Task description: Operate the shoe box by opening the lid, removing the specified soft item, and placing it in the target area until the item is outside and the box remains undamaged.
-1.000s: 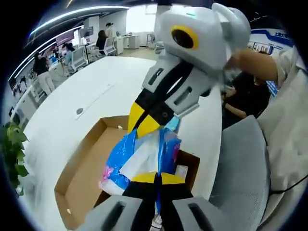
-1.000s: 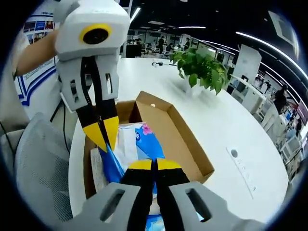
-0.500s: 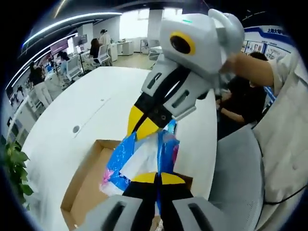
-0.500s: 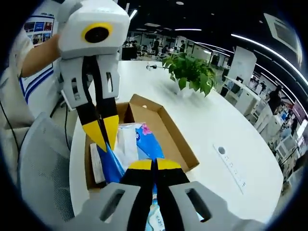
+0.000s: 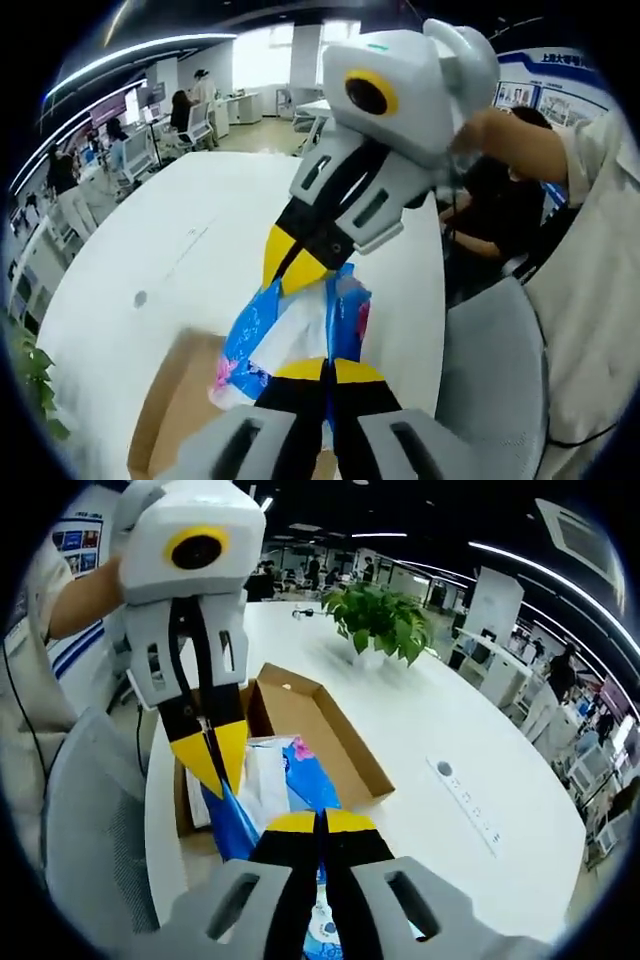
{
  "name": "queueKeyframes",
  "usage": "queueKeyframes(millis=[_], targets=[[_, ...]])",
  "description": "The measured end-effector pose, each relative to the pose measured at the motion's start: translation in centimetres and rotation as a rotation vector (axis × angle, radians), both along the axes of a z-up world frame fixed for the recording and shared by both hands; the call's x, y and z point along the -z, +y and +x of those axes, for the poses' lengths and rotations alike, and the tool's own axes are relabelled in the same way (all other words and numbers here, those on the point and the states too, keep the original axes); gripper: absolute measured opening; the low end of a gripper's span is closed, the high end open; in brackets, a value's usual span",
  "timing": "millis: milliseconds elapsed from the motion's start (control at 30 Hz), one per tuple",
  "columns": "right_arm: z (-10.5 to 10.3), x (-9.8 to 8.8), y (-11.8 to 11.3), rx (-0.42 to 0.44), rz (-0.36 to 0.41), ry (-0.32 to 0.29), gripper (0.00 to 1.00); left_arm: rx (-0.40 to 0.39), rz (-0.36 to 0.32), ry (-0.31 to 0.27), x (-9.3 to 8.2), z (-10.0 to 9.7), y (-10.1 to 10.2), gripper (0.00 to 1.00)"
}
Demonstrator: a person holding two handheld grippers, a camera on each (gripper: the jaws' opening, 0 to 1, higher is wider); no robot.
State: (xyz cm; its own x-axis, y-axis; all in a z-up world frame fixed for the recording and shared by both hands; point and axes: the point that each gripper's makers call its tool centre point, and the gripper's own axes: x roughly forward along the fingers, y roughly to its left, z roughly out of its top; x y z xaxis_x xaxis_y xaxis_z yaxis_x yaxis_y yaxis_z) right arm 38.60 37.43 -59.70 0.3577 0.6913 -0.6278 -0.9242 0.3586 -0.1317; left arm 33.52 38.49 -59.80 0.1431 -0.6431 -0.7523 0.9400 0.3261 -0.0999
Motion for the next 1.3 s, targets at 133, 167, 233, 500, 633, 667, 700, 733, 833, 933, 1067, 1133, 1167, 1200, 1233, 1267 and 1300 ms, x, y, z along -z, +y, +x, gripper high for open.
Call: queueKeyframes(millis=[133,167,233,500,633,667,700,733,833,933,1067,1133,1167,1200,1233,1267,1300], targets=[[0.3,0.0,-1.6,0.021,0.005,0.01,0.0,0.017,-0.01,-0.006,0.0,0.1,-1.4,0.0],[0.3,0.0,-1.9,0.024,0.004,0.013,0.0,0.021,-0.012,-0.008,0.0,0.2,-1.7,0.0],[0.4,0.0,-2.7,0.03,0.0,0.013,0.0,0.032,-0.019,-0.004,-0.1,0.1,-2.6,0.0],[0.7,0.4,-5.3,0.059,-0.002,0.037,0.0,0.071,-0.03,-0.006,0.0,0.3,-5.3,0.0],[0.9,0.3,-6.8,0.075,0.005,0.048,0.0,0.082,-0.037,-0.008,-0.3,0.5,-6.6,0.0],[1.0,0.3,-7.1,0.079,0.007,0.05,0.0,0.085,-0.04,-0.009,-0.3,0.5,-6.9,0.0],[1.1,0.3,-7.5,0.082,0.007,0.05,0.0,0.087,-0.042,-0.012,-0.4,0.6,-7.3,0.0],[1.2,0.4,-7.8,0.084,0.005,0.049,0.0,0.088,-0.044,-0.011,-0.4,0.7,-7.6,0.0],[1.5,0.5,-8.9,0.094,-0.002,0.048,0.0,0.093,-0.051,-0.012,-0.3,1.0,-8.8,0.0],[1.7,0.6,-10.0,0.099,-0.008,0.05,0.0,0.101,-0.055,-0.01,-0.2,1.1,-9.7,0.0],[1.8,0.8,-11.3,0.105,-0.013,0.053,0.0,0.11,-0.055,-0.013,0.1,1.3,-10.9,0.0],[1.9,1.0,-12.0,0.111,-0.017,0.056,0.0,0.117,-0.058,-0.009,0.3,1.3,-11.5,0.0],[2.0,1.1,-12.3,0.114,-0.02,0.058,0.0,0.118,-0.059,-0.007,0.4,1.4,-11.7,0.0],[2.1,1.2,-12.6,0.115,-0.024,0.06,0.0,0.123,-0.06,-0.006,0.5,1.4,-12.1,0.0],[2.1,1.3,-12.8,0.117,-0.026,0.062,0.0,0.125,-0.06,-0.004,0.6,1.4,-12.4,0.0],[2.1,1.4,-13.2,0.117,-0.03,0.061,0.0,0.128,-0.061,-0.003,0.6,1.4,-12.7,0.0],[2.0,1.5,-13.3,0.116,-0.033,0.063,0.0,0.131,-0.06,-0.002,0.7,1.4,-12.9,0.0]])
